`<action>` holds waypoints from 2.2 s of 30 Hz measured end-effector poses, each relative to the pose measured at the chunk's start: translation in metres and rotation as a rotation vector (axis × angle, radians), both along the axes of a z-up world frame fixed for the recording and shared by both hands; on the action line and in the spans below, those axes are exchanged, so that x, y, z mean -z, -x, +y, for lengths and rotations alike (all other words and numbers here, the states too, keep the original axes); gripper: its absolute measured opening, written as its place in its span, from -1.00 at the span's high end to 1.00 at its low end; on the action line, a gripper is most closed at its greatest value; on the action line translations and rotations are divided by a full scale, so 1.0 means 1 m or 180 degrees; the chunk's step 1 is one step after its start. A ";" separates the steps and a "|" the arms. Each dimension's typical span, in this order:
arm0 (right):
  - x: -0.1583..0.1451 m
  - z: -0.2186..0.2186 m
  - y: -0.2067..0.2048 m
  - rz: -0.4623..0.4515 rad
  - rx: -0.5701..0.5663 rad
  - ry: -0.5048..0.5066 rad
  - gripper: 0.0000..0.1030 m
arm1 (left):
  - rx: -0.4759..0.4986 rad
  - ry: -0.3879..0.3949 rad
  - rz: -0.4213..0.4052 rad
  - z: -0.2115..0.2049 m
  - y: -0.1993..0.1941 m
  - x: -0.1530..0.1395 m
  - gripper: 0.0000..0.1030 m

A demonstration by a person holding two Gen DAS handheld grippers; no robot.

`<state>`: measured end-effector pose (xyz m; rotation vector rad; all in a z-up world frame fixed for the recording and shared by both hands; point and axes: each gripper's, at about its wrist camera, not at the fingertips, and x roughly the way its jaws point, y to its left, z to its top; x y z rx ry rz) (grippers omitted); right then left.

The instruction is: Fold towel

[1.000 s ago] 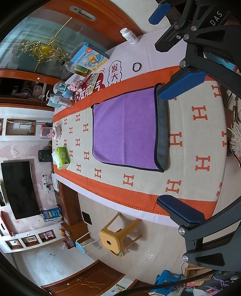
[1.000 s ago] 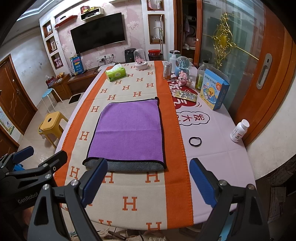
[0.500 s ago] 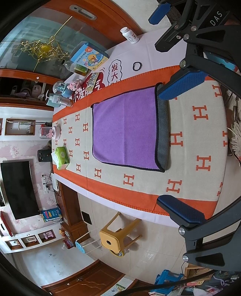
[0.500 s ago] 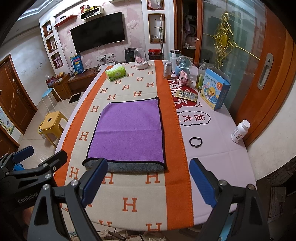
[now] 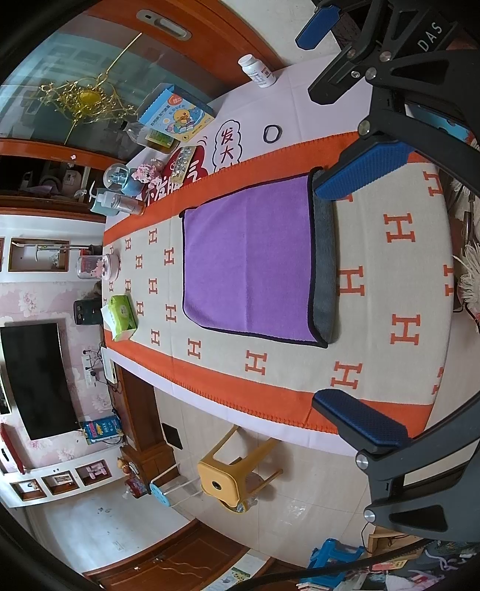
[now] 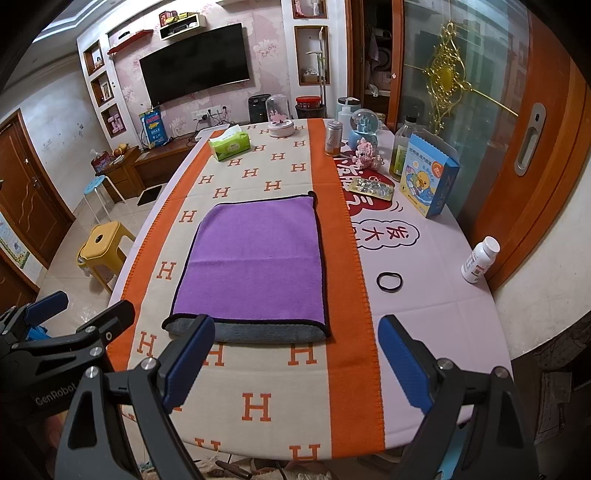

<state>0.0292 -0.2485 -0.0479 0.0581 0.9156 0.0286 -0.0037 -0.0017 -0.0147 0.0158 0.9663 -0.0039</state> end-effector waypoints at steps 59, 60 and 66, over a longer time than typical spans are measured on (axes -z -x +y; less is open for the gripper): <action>0.110 -0.026 -0.081 0.0309 -0.0558 0.0104 -0.58 | 0.0070 -0.0081 0.0097 0.046 -0.078 0.088 -0.96; 0.115 -0.024 -0.084 0.0332 -0.0602 0.0125 -0.53 | 0.0157 -0.0113 0.0103 0.045 -0.083 0.094 -0.96; 0.155 -0.021 -0.097 0.0502 -0.0938 0.0172 -0.38 | 0.0736 -0.0271 0.0204 0.047 -0.115 0.140 -0.95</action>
